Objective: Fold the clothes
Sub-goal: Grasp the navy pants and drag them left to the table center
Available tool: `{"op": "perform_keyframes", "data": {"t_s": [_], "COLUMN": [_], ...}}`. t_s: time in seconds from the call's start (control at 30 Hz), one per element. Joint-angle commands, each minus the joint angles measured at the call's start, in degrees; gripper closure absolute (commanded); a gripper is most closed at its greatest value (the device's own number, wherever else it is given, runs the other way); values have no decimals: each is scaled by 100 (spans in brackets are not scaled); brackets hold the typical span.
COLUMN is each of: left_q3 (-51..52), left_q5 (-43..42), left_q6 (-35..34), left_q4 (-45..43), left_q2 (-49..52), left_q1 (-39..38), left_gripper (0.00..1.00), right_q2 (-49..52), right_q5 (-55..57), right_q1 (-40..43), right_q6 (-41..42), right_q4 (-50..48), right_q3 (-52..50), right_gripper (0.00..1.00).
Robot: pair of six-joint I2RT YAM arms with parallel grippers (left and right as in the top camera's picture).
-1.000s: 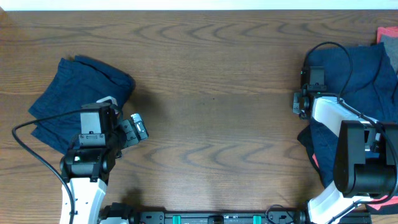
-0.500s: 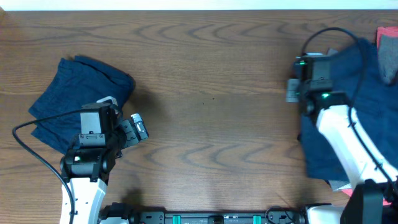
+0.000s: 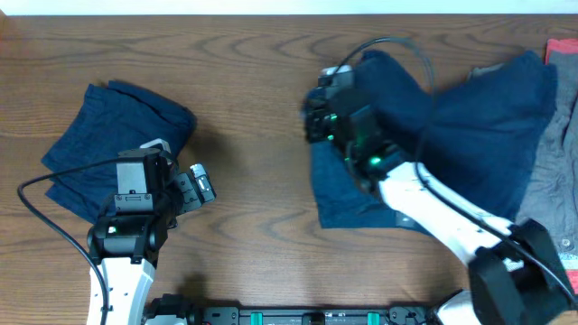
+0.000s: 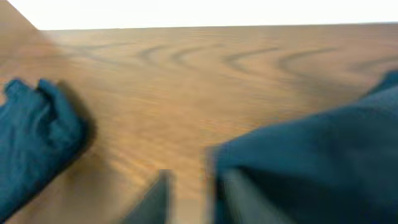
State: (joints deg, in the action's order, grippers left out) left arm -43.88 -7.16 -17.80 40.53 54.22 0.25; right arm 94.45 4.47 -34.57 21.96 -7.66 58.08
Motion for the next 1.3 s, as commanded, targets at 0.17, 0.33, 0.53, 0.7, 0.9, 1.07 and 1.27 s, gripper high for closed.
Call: {"op": "perform_keyframes", "data": {"t_s": [0.17, 0.33, 0.53, 0.7, 0.9, 1.07, 1.27], "left_q3": [-114, -85, 90, 96, 96, 96, 96], "left_q5": [-420, -1311, -1792, -1794, -1794, -1794, -1794], "left_q6": [-13, -481, -1117, -1534, -2347, -3110, -3790], "left_q4": [59, 55, -52, -385, -1228, -2186, -3458], "left_q2": [2, 59, 546, 1287, 2323, 3171, 3932], "left_q1": [-13, -15, -376, -1152, -2199, -2959, -3746], "left_gripper": [2, 2, 2, 2, 2, 2, 0], "right_q2": [-254, -1038, -1725, -1882, -1882, -1882, -1882], "right_q5": [1174, 1672, 1300, 1287, 1285, 1285, 1285], "right_q1": [151, 903, 2120, 2826, 3375, 3571, 3578], "right_q6": [-424, -420, -286, -264, -267, -269, -269], "right_q4": [1419, 3056, 4371, 5034, 5449, 5608, 5633], "right_q3": [74, 72, 72, 72, 72, 72, 72], "right_gripper": [1, 1, 1, 1, 1, 1, 1]}}
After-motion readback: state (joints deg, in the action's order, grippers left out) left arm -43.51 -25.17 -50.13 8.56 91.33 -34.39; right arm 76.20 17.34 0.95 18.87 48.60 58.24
